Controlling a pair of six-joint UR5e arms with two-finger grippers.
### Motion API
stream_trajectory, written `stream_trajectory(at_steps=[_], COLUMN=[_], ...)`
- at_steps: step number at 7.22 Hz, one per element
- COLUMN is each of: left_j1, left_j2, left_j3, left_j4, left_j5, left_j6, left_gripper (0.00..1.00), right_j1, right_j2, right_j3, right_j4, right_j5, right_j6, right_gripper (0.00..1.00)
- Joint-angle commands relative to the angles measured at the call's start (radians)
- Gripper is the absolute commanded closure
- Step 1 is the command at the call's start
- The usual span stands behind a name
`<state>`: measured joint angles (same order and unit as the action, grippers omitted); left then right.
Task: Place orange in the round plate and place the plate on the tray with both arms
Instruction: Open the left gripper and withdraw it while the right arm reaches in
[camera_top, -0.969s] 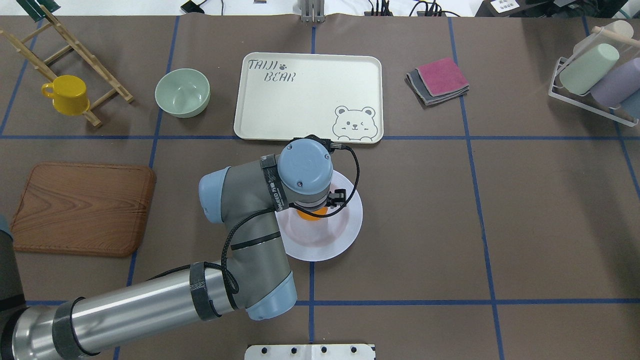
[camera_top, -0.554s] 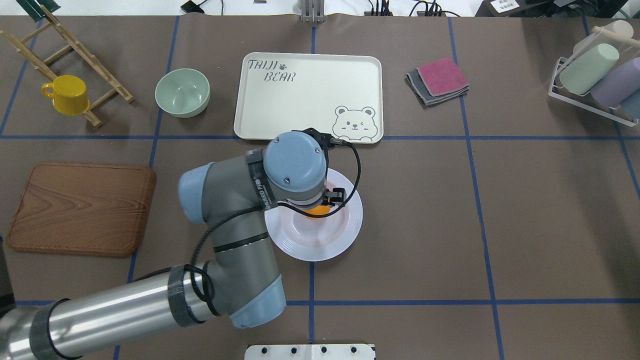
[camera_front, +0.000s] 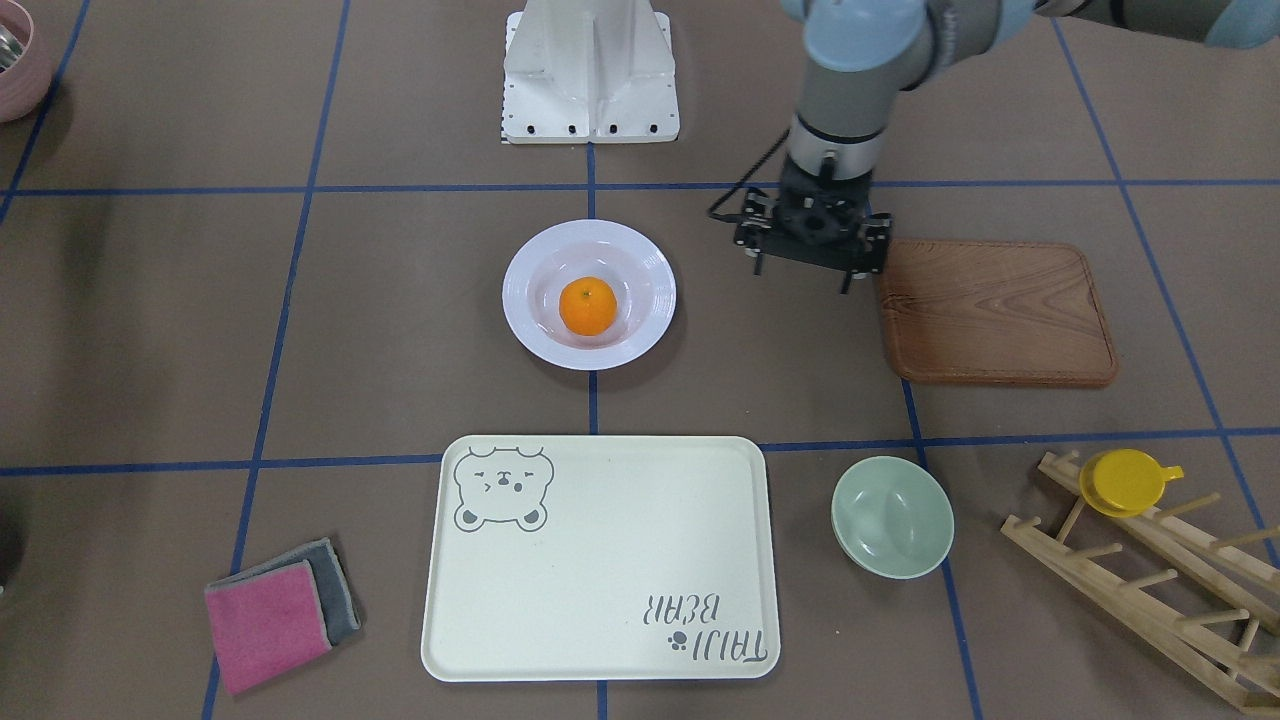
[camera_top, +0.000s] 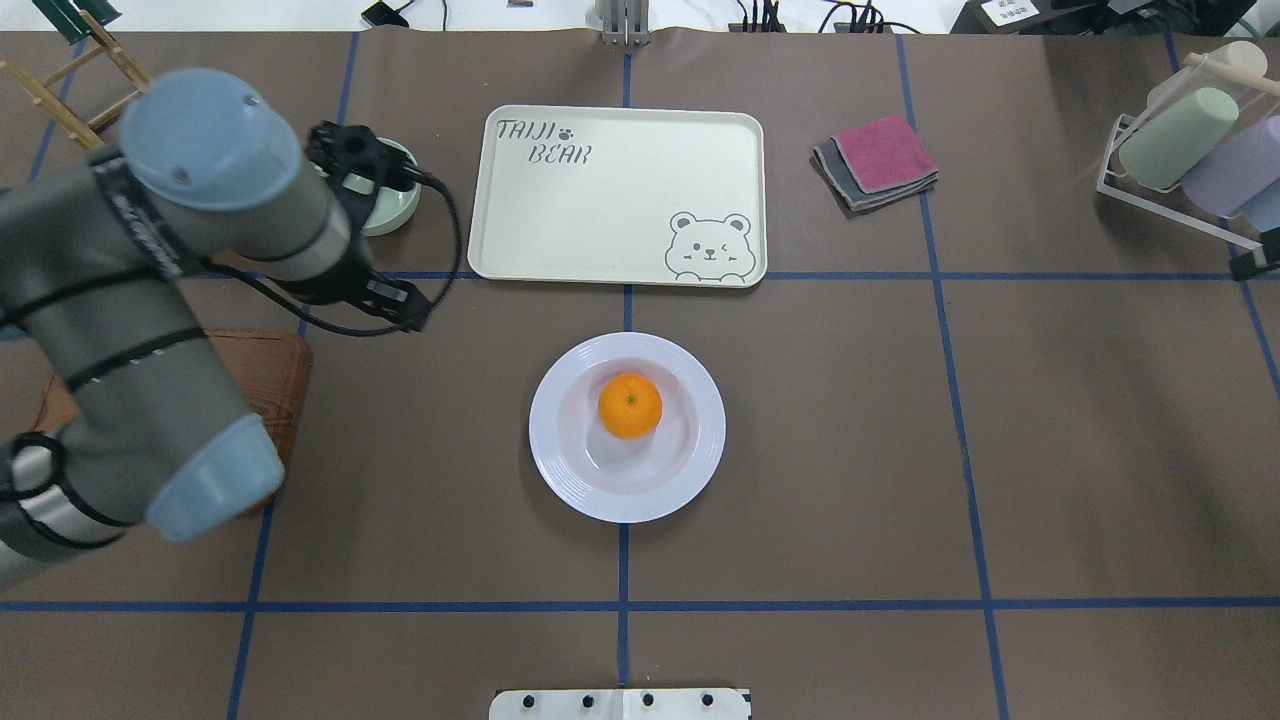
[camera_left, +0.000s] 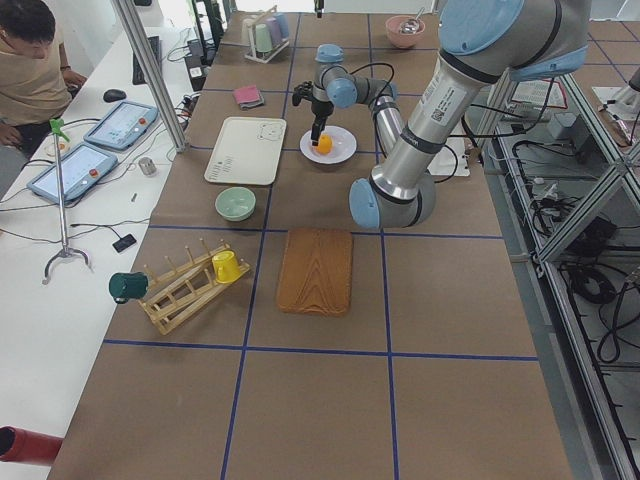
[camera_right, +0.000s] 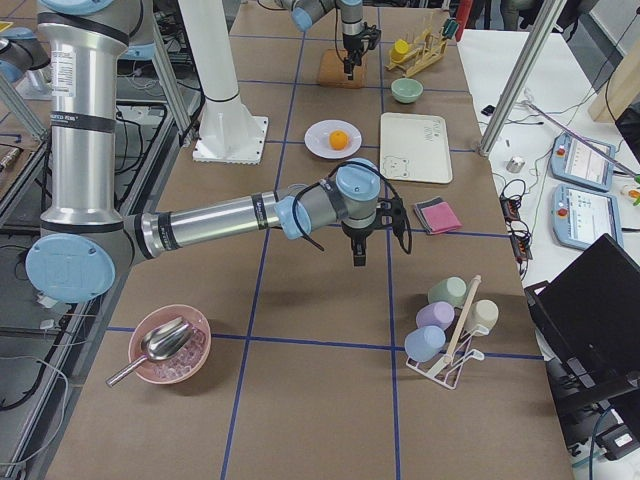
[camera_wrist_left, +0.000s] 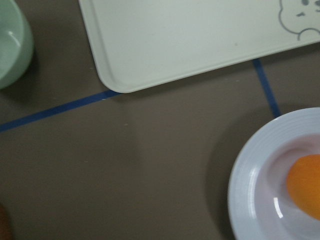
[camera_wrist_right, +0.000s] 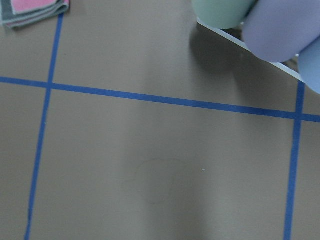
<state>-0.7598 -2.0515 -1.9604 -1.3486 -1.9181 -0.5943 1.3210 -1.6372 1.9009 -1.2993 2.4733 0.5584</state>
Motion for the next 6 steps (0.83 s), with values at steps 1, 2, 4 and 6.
stream_trajectory(at_steps=[1, 2, 4, 6], left_j1=[-0.216, -0.316, -0.499, -0.661], left_j2=[0.153, 0.195, 0.205, 0.356], left_j3=[-0.011, 0.0, 0.075, 0.136], left_j4=[0.014, 0.041, 0.124, 0.076], left_j5=[-0.071, -0.073, -0.155, -0.159], left_j6=[0.379, 0.542, 0.859, 1.034], left_gripper=[0.0, 0.0, 0.0, 0.0], right_j1=[-0.15, -0.211, -0.45, -0.604], right_j2=[0.048, 0.077, 0.112, 0.129], right_j3=[0.017, 0.024, 0.082, 0.167], right_j4=[0.331, 0.406, 0.456, 0.456], right_j5=[-0.034, -0.093, -0.405, -0.58], right_j6=[0.571, 0.759, 1.011, 1.173], right_gripper=[0.0, 0.0, 0.0, 0.0])
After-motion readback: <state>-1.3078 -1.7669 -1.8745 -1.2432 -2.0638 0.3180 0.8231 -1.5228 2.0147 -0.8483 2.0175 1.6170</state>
